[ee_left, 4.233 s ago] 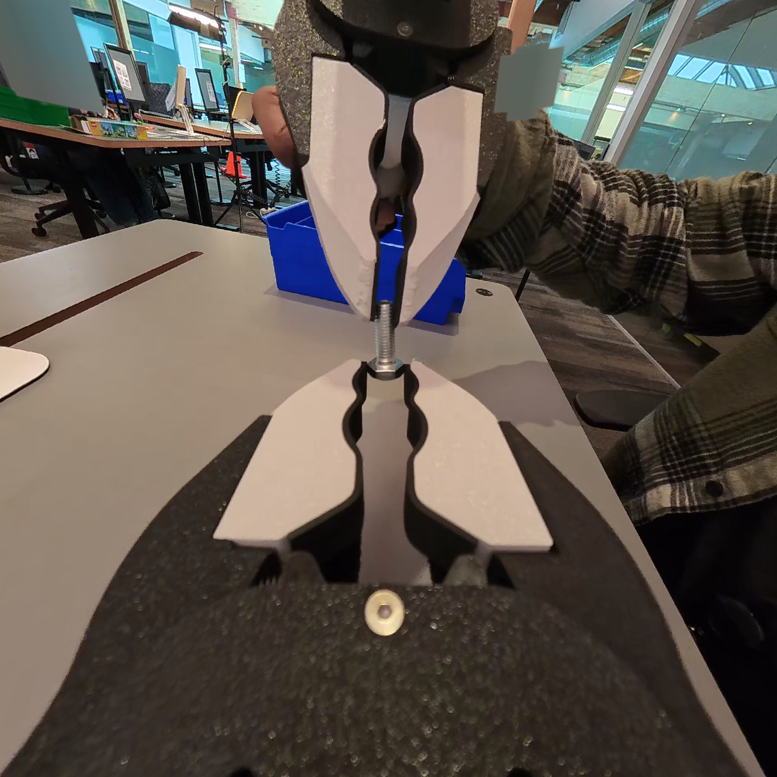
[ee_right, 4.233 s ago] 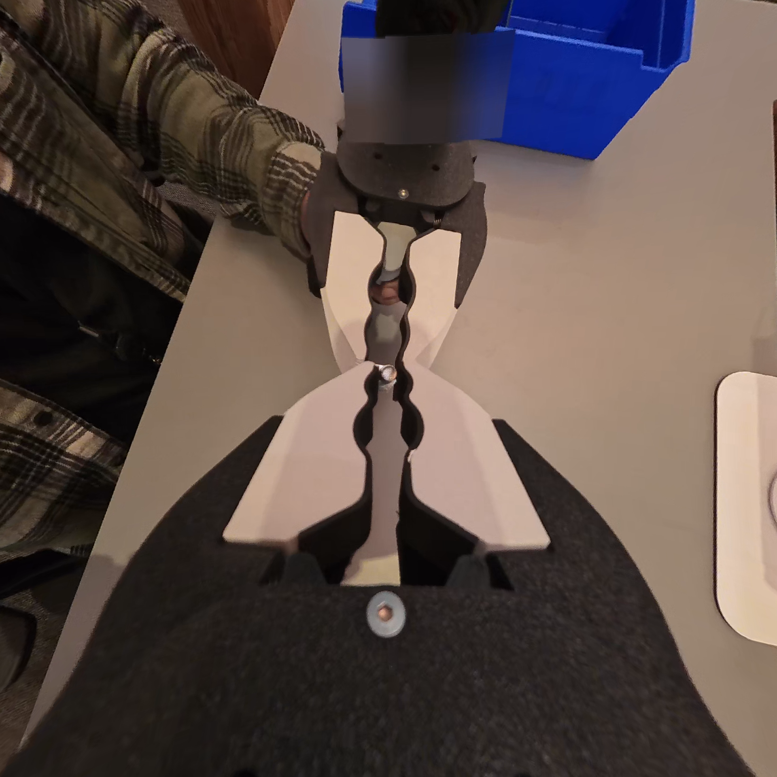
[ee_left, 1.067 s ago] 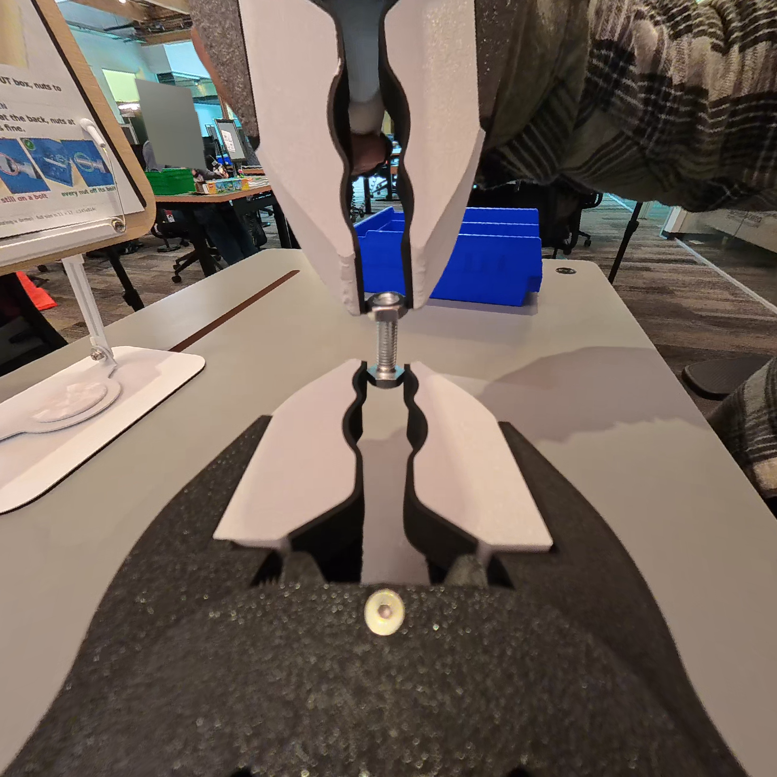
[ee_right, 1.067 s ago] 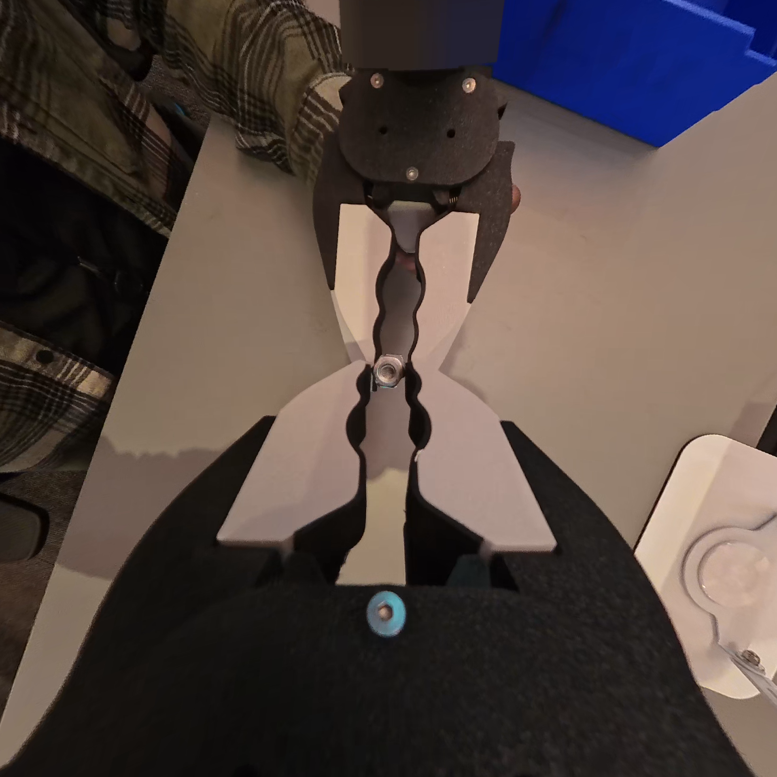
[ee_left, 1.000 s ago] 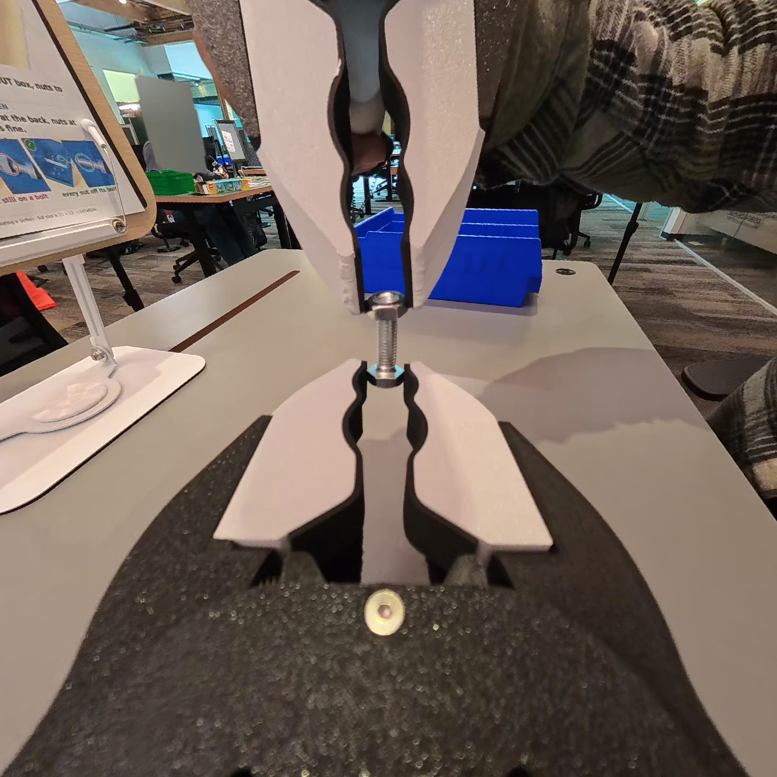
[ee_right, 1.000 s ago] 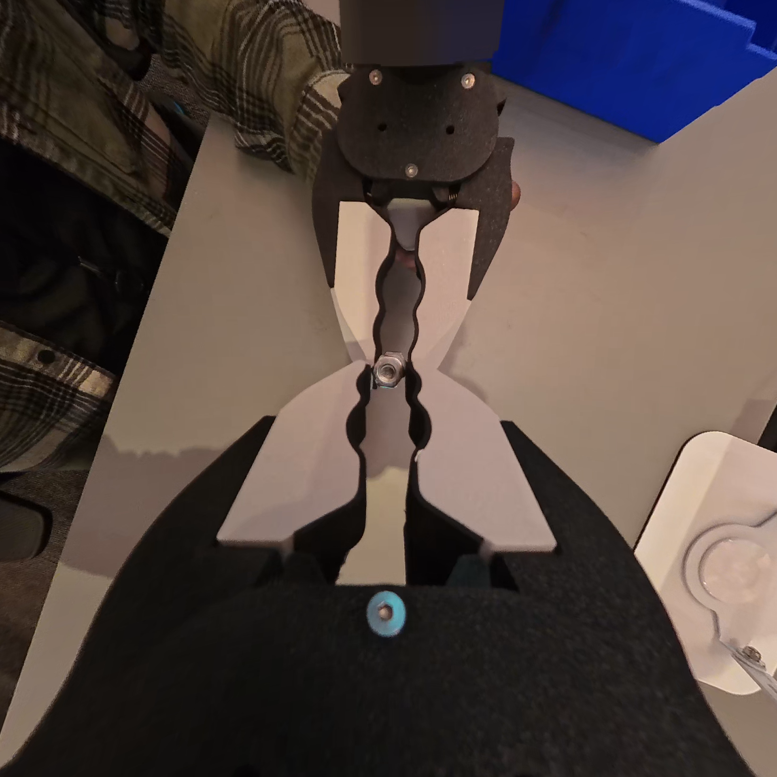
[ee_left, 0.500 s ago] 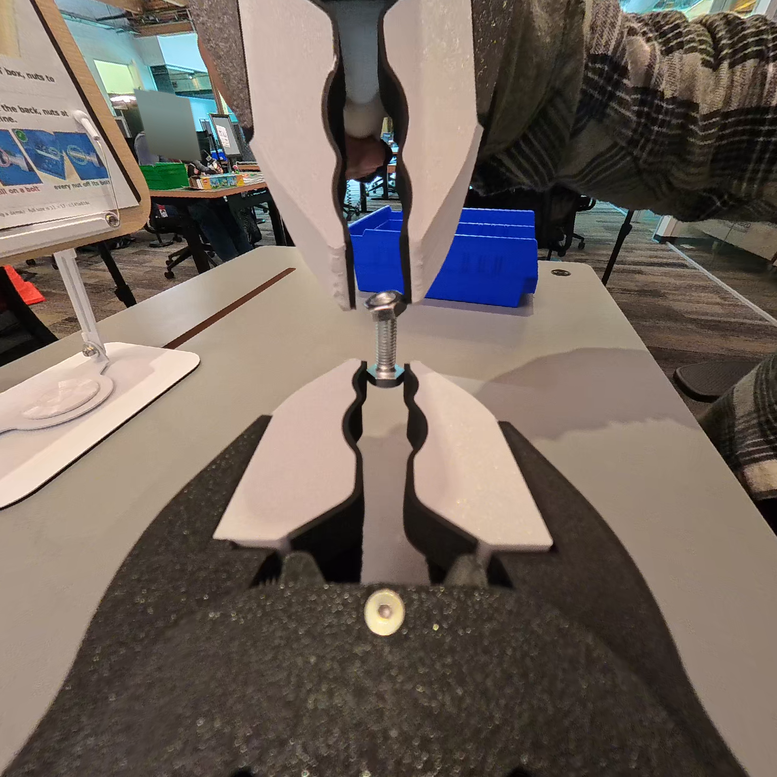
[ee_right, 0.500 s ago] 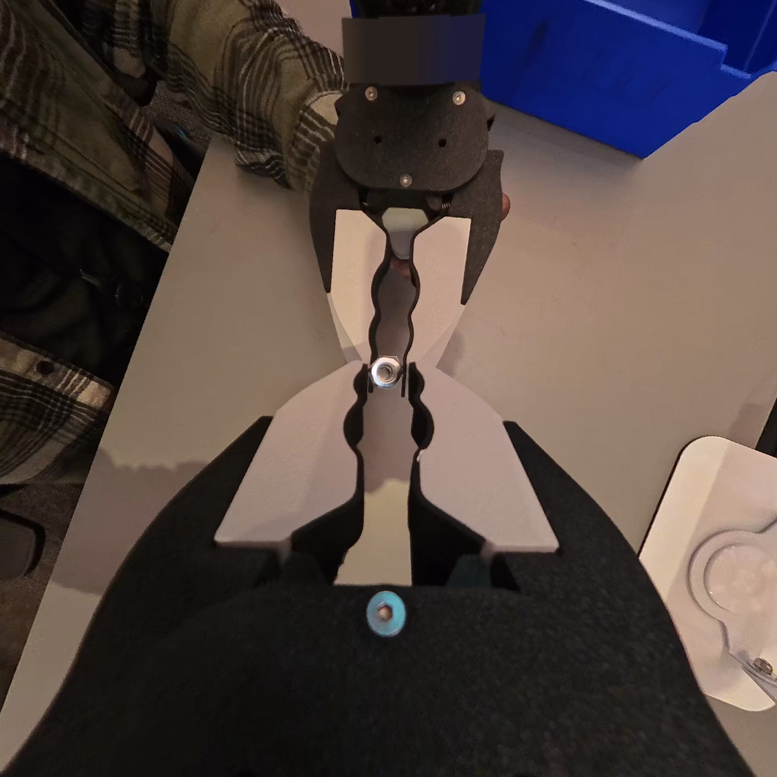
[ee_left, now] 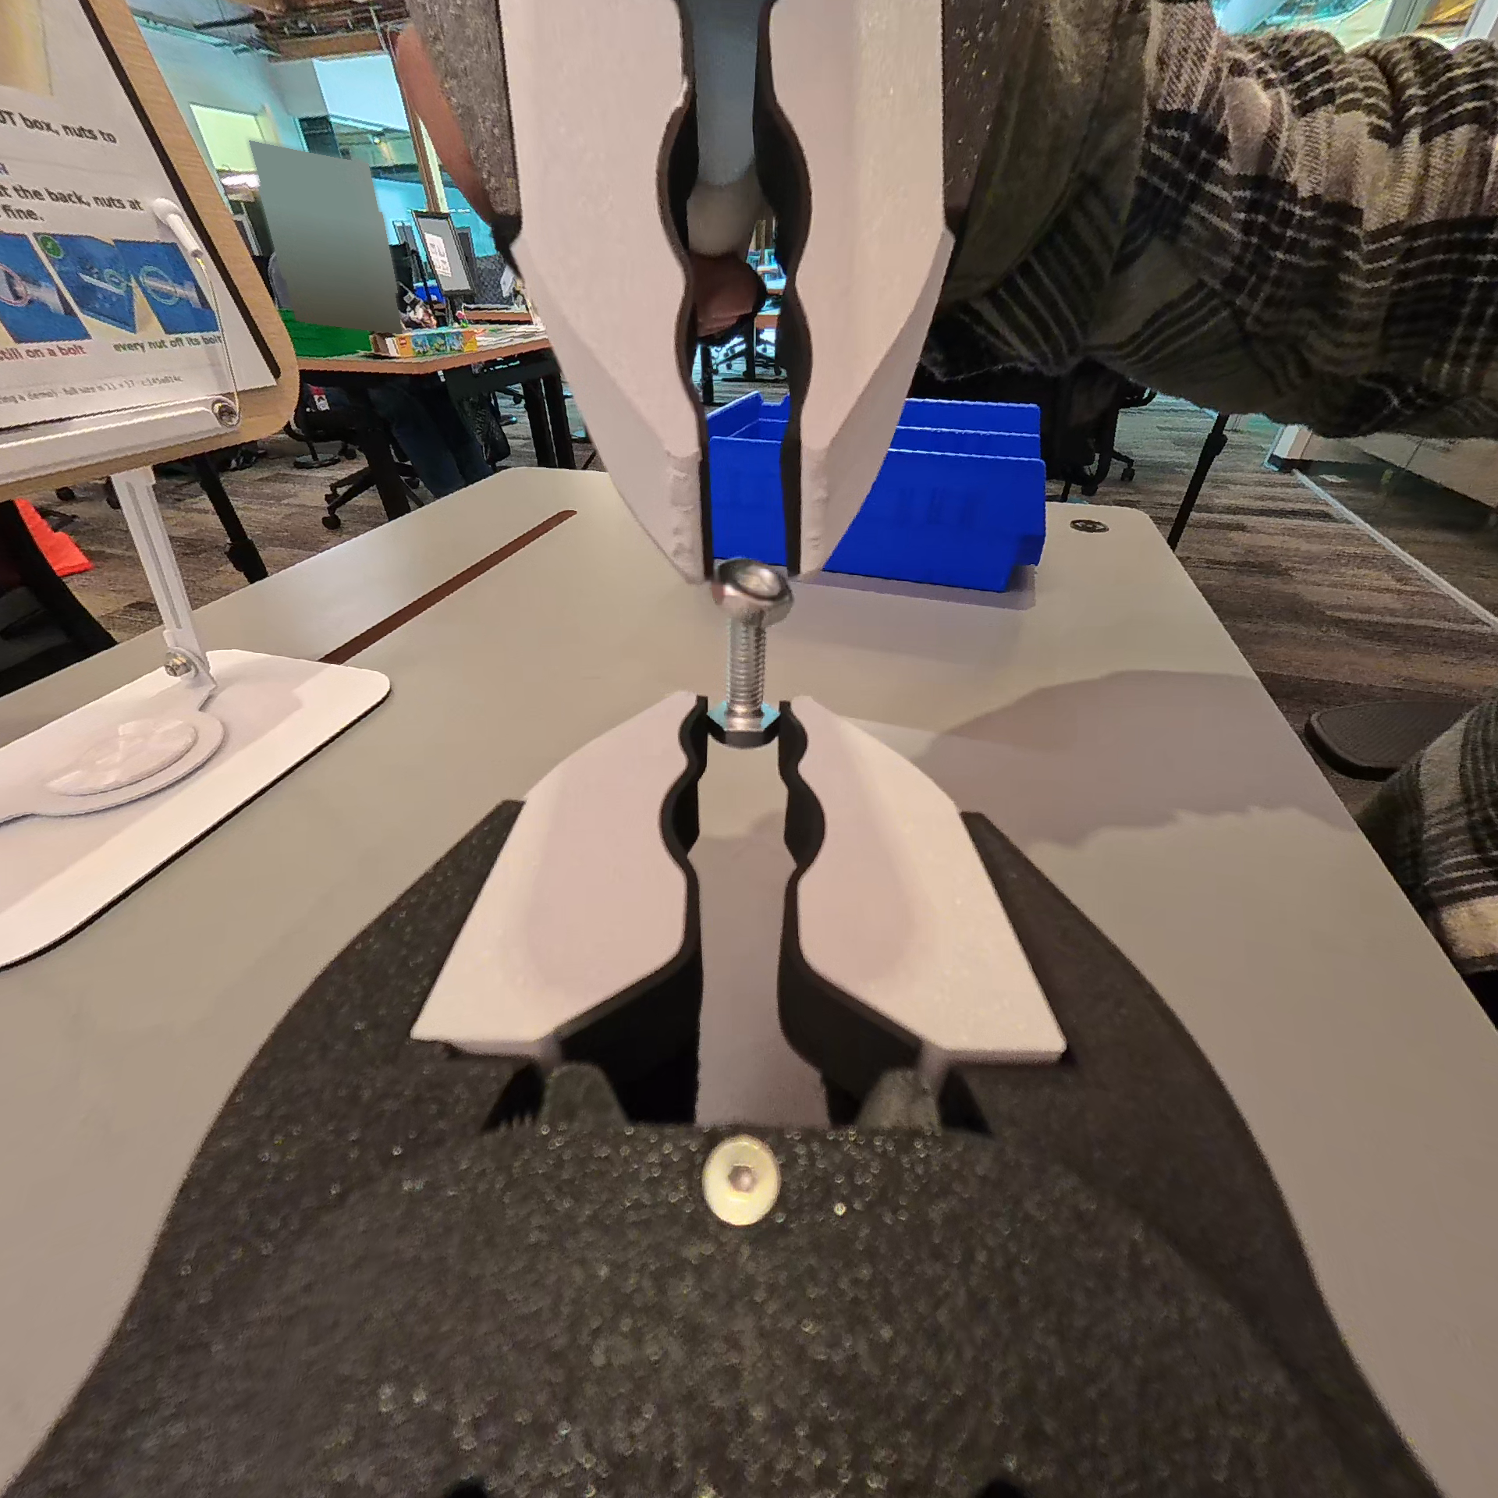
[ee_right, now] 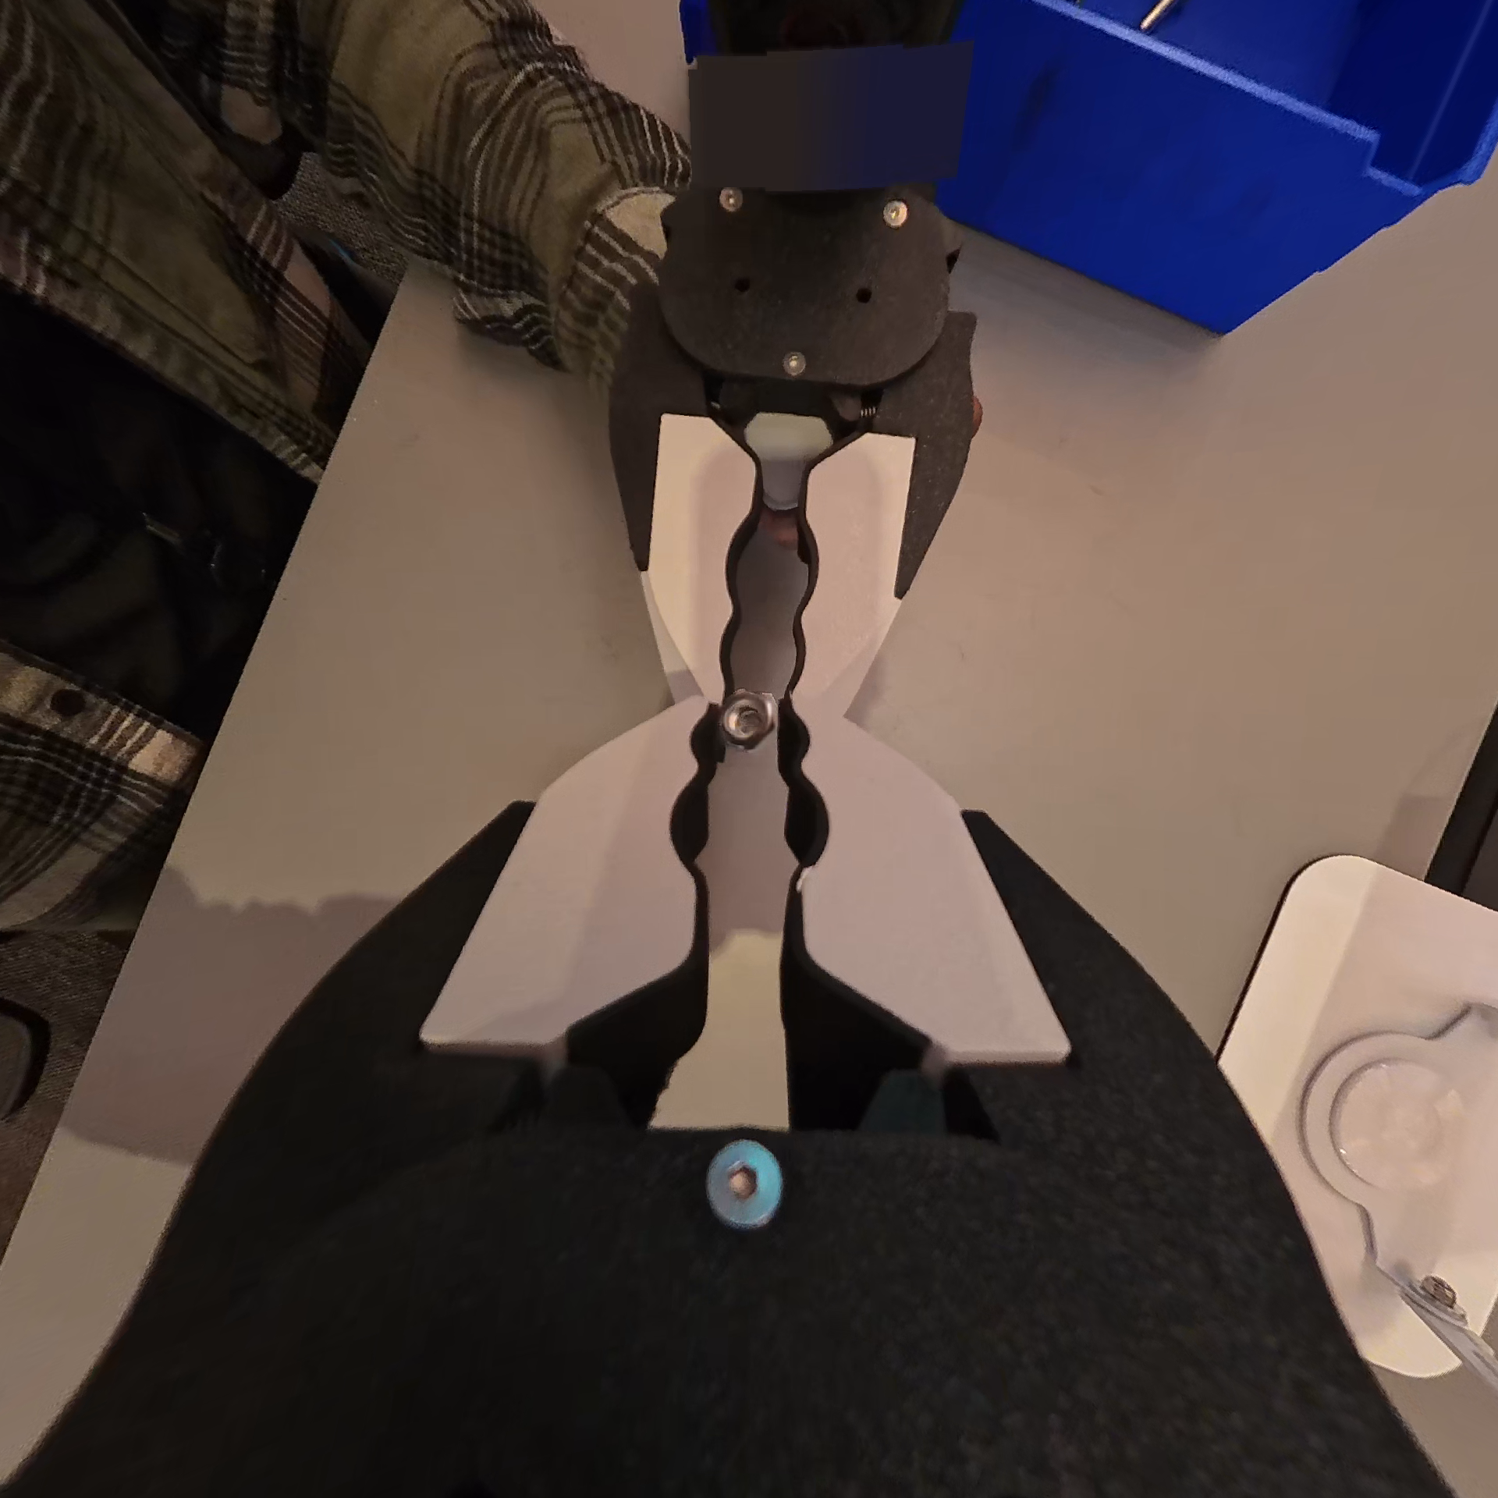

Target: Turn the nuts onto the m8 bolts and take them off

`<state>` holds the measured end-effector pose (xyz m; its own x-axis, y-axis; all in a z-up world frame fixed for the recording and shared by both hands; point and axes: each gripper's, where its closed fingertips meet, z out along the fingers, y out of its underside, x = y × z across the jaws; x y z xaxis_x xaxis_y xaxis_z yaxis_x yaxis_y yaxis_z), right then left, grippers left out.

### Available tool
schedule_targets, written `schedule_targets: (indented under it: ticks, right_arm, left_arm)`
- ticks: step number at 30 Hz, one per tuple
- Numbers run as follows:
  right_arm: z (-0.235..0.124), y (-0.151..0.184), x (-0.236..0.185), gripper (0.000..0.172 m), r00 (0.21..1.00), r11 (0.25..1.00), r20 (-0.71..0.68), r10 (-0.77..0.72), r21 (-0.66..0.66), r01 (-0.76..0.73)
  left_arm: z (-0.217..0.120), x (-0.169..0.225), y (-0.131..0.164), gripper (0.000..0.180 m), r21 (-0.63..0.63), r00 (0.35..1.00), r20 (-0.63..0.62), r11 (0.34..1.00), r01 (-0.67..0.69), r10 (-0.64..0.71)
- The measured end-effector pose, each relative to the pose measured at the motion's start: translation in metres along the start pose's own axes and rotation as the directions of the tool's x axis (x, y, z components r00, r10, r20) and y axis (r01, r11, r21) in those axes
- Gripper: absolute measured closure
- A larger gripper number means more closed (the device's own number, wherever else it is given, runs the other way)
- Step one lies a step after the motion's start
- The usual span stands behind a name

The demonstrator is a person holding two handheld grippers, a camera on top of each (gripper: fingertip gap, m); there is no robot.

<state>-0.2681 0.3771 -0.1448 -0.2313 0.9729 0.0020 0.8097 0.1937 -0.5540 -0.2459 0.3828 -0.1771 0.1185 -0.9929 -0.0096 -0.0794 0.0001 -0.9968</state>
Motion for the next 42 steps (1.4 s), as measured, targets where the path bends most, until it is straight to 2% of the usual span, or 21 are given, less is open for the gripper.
schedule_targets:
  ticks: [5, 9, 20, 38, 42]
  right_arm:
    - [0.0004, 0.001, 0.0004, 0.157, 1.0, 1.0, -0.008, -0.008, -0.013, 0.008]
    - [0.0009, 0.0004, -0.0017, 0.166, 1.0, 1.0, 0.014, 0.006, 0.005, -0.006]
    - [-0.0008, 0.0005, 0.0044, 0.171, 1.0, 1.0, -0.016, 0.016, 0.011, -0.015]
    - [-0.0045, 0.0033, 0.005, 0.171, 1.0, 1.0, -0.023, 0.01, 0.019, -0.009]
    - [-0.0075, 0.0018, 0.0072, 0.165, 0.999, 0.999, -0.035, 0.014, 0.03, -0.013]
  left_arm:
    - [-0.0005, -0.0008, -0.0003, 0.164, 0.0, 1.0, 0.003, 1.0, 0.003, -0.003]
    - [-0.0009, -0.0009, 0.0001, 0.165, 0.0, 1.0, 0.0, 1.0, 0.008, -0.008]
    - [-0.0002, 0.0024, -0.0018, 0.165, 0.013, 1.0, -0.015, 1.0, 0.007, -0.007]
    - [-0.0015, -0.0002, -0.0021, 0.164, 0.024, 1.0, -0.013, 0.999, 0.021, -0.021]
    - [-0.0015, -0.0003, -0.0019, 0.165, 0.022, 1.0, -0.012, 1.0, 0.02, -0.02]
